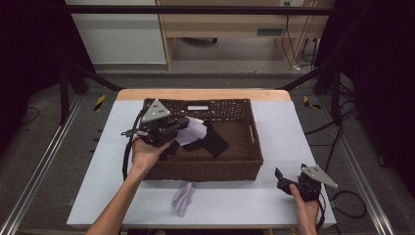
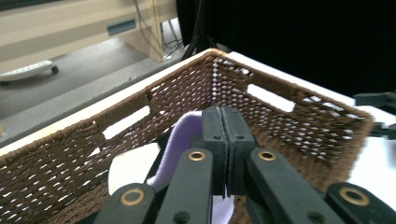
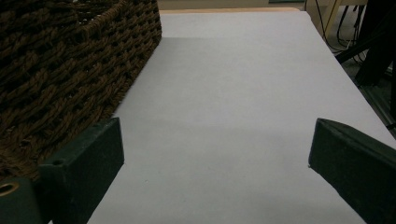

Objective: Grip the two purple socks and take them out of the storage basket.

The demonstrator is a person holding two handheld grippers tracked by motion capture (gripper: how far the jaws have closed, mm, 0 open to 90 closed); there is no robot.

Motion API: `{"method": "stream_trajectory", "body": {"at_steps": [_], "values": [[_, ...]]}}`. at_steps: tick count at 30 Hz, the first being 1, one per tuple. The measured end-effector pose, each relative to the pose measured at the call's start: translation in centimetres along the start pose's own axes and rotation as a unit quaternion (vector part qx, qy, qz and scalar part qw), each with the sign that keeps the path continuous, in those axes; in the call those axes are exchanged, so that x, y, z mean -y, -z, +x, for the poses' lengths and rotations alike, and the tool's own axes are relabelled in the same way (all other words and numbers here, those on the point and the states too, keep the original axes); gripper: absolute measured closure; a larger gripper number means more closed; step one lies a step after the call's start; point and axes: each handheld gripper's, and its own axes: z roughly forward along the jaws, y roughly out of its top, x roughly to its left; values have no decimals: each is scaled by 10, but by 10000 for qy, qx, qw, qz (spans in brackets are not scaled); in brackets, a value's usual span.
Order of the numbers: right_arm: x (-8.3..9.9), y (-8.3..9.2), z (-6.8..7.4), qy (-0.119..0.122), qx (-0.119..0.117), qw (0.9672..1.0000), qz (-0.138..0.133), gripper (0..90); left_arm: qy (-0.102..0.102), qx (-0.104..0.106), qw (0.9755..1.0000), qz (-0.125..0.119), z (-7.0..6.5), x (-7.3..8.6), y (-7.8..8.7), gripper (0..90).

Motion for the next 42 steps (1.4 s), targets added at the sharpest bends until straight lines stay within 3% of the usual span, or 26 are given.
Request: {"method": "stream_trajectory", "body": {"at_steps": [8, 15, 23, 31, 42], "values": [[0, 0, 0, -3, 9, 10000, -1, 37, -136, 156, 9991, -369, -14, 4, 39, 884], [0, 0, 0, -5, 28, 10000, 5, 37, -217, 298, 9979, -535, -24, 12, 63, 883], [0, 0, 0, -6, 34, 10000, -7, 38, -336, 383, 9971, -565, -35, 26, 87, 883], [0, 0, 0, 1, 52, 10000, -2, 38, -333, 394, 9983, -277, -41, 60, 103, 882], [0, 0, 1, 16, 64, 10000, 12, 38, -117, 521, 9982, 286, -43, 106, 91, 882]]}}
